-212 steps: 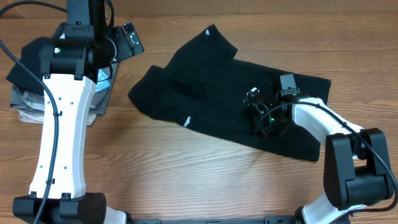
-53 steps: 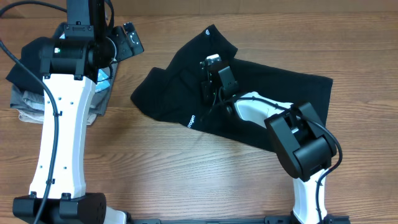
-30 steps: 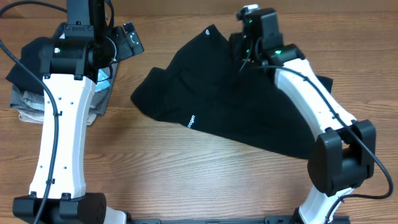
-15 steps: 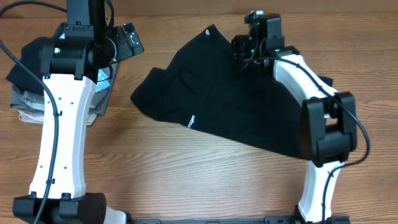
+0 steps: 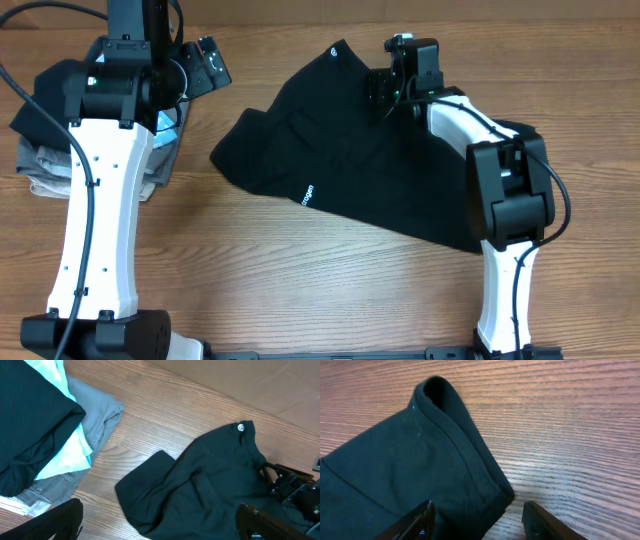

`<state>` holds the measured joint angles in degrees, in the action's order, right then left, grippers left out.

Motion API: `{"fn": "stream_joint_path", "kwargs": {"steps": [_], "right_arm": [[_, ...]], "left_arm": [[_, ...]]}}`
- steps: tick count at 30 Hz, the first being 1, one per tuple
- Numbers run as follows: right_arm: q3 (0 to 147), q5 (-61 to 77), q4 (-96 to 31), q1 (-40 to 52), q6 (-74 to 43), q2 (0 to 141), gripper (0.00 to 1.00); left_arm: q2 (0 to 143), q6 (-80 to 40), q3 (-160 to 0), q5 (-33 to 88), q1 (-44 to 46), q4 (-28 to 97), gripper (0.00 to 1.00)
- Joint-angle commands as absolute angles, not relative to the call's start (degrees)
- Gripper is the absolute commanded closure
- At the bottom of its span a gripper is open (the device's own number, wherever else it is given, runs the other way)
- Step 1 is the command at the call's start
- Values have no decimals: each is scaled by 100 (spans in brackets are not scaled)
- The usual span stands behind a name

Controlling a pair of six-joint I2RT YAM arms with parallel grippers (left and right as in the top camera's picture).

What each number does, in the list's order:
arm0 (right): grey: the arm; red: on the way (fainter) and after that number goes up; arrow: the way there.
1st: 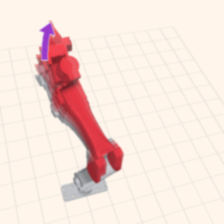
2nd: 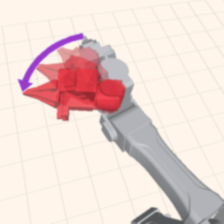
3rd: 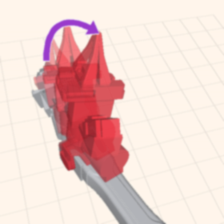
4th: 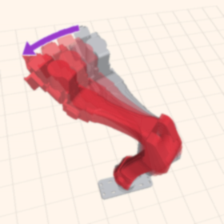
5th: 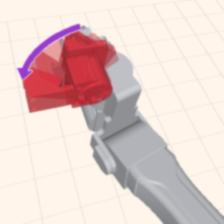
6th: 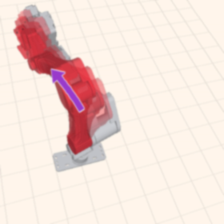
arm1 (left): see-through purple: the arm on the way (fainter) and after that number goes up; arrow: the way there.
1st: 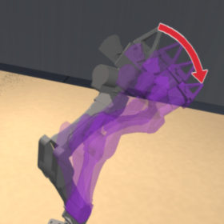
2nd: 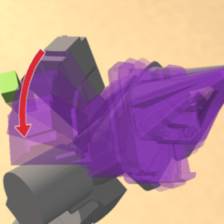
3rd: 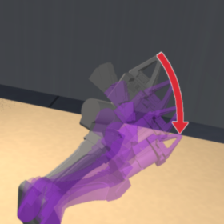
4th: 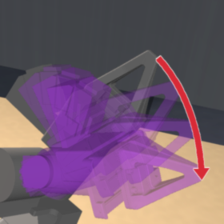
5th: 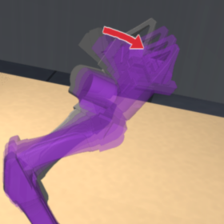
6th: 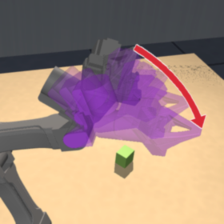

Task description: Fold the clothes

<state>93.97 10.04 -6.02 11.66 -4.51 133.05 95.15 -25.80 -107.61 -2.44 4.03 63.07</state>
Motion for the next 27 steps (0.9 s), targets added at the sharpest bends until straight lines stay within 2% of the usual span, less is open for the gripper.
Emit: {"fn": "stream_joint_path", "kwargs": {"steps": [1,8,27], "right_arm": [[9489,952,-489,1192,-478,13443,40],[9489,954,-172,1199,-904,13664,39],[9489,867,-10,1319,-928,13666,45]], "left_arm": [[9548,-2576,-10763,-340,410,6305,0],[9548,-2576,-10763,-340,410,6305,0],[9548,-2576,-10763,-340,410,6305,0]]}}
